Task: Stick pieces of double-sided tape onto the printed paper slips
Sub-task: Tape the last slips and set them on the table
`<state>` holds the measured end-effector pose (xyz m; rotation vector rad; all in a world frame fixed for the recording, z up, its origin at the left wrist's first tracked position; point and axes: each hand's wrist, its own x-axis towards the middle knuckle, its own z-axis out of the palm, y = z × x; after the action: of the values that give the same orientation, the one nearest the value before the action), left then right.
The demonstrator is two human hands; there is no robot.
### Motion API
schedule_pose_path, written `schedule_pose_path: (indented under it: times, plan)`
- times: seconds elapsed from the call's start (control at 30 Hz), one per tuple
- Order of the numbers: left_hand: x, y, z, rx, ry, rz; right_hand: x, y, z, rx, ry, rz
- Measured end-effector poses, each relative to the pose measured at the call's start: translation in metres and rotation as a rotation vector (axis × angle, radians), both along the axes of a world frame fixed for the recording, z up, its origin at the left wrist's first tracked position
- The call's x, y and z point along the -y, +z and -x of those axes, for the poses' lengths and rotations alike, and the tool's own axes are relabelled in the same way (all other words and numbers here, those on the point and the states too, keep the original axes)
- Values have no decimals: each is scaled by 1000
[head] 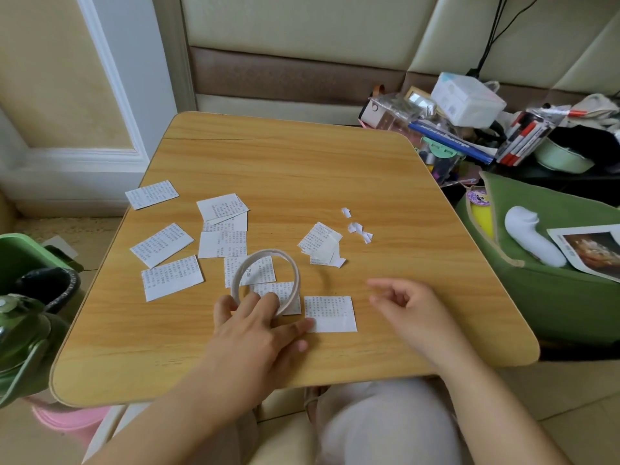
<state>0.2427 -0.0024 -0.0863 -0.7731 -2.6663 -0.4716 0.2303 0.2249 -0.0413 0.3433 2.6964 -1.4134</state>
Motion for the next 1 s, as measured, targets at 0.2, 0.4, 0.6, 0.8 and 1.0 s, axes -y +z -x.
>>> schedule_pose_path:
  times: [0.2,0.4,0.6,0.8,1.0]
  plan:
    - [-9,3,3,52,84,-59,20,7,74,-181,190,-390]
    - [-18,2,14,46,131,-66,32,2,126,55,357,-616]
    - [-24,0,18,73,169,-135,30,5,127,48,339,-538]
    - [-24,-4,15,53,201,-183,34,8,115,-118,218,-342]
    - [-19,-1,14,82,245,-225,18,31,73,-207,-18,67]
